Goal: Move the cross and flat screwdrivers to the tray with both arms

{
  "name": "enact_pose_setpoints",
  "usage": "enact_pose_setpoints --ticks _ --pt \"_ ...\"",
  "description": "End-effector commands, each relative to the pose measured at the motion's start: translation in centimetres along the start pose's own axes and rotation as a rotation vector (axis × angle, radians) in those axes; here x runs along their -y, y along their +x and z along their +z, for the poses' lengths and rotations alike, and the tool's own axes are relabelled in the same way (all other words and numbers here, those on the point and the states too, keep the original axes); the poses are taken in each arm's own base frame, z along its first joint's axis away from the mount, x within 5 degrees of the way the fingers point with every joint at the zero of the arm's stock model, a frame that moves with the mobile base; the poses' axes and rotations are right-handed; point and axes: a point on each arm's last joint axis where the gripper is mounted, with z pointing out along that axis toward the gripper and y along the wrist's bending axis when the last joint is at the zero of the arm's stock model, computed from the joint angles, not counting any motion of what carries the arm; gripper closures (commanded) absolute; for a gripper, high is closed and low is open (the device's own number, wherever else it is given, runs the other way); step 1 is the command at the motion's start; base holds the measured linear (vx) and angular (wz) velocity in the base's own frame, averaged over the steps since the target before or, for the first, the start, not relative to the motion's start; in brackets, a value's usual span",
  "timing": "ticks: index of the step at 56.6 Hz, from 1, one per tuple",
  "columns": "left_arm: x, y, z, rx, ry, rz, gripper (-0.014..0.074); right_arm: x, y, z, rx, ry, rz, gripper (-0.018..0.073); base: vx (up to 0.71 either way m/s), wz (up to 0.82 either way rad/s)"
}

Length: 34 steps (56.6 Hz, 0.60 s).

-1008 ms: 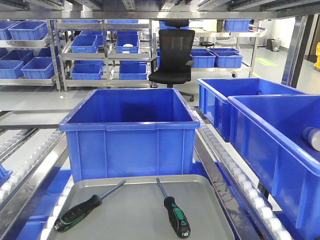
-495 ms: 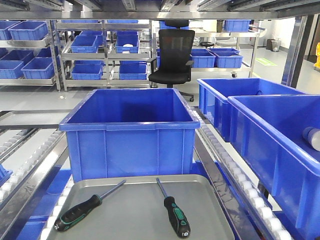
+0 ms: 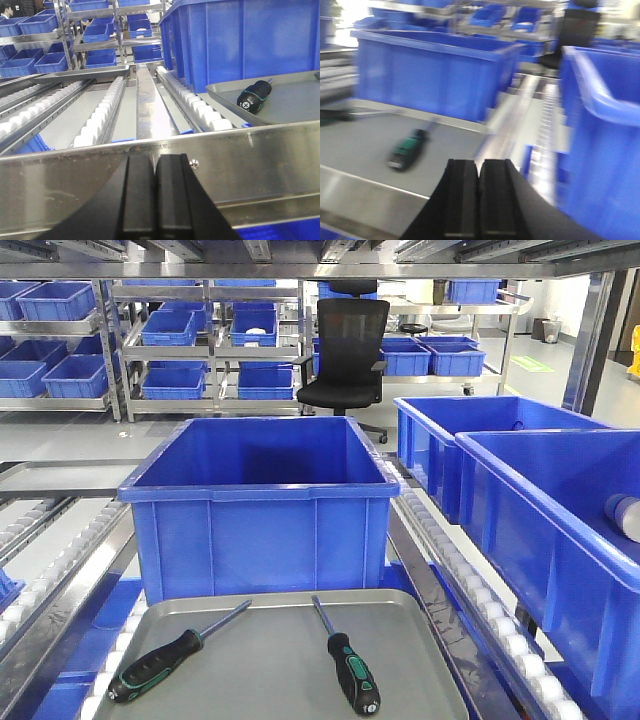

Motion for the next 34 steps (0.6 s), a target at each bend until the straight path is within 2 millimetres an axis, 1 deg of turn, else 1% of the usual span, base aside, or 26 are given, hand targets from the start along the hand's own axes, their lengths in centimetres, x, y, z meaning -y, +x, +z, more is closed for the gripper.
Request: enact_pose_setpoints --ticks 1,8,13,14,17,21,34 --pt "-0.1 -1.7 -0.3 0.125 -0.013 -0.01 0.0594 0.8 1.2 -0.2 0.118 0.109 0.01 0.0567 0.0 0.0" --pt "-0.1 -1.7 -0.3 0.125 -0.013 -0.01 0.0594 1.1 6.6 -1.3 0.191 0.231 0.121 0.0567 0.0 0.0" --pt "-0.1 -1.7 -0.3 0.125 -0.013 -0.01 0.0594 1.0 9.4 -1.9 0.225 0.276 0.146 0.0567 0.0 0.0" --pt "-0.1 -1.7 -0.3 0.125 -0.013 -0.01 0.0594 1.0 9.7 -2.1 0.24 0.283 0.144 0.0567 0.0 0.0" --pt "-0.1 -1.7 -0.3 0.125 -0.013 -0.01 0.0594 0.9 10.1 -2.4 0.211 0.297 0.143 0.0567 0.0 0.0" --pt "-0.1 -1.7 -0.3 0.123 -0.013 -0.01 0.0594 0.9 10.3 -2.3 0.175 0.296 0.146 0.0567 0.0 0.0" --pt "-0.1 -1.7 -0.3 0.123 -0.013 -0.01 0.0594 0.9 10.3 -2.3 0.179 0.297 0.145 0.0567 0.0 0.0"
